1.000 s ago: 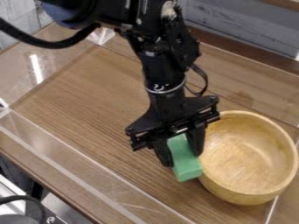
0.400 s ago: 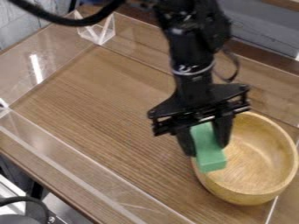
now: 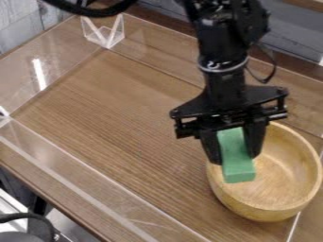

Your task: Put the green block in the brown bowl

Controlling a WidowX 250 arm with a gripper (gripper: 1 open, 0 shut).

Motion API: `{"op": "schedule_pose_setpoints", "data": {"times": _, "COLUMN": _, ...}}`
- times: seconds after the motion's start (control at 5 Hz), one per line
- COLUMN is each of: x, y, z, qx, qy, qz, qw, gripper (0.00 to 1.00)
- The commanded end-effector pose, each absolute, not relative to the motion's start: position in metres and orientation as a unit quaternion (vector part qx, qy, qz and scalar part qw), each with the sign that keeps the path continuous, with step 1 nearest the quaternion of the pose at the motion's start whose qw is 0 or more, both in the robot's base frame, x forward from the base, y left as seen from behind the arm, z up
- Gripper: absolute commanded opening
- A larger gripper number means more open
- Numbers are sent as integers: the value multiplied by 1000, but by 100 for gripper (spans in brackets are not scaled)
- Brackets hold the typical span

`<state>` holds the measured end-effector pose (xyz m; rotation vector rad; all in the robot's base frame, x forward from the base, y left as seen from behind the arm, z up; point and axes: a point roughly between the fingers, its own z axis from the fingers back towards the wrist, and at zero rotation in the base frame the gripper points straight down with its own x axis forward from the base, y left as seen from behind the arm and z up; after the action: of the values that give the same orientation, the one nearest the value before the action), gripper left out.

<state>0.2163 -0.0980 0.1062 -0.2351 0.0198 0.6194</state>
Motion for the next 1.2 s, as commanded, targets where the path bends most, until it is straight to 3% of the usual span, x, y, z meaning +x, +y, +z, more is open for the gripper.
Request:
{"op": "schedule_pose_setpoints", "data": {"times": 0.0, "x": 225, "y": -108, "z": 122, "qx": -128, "qy": -9, "qz": 268, "qw": 955, "gripper": 0}}
{"op": "schedule_pose_setpoints", "data": {"times": 1.0, "x": 231, "y": -139, "z": 132, "qx": -137, "qy": -24, "qz": 159, "qw": 977, "gripper": 0}}
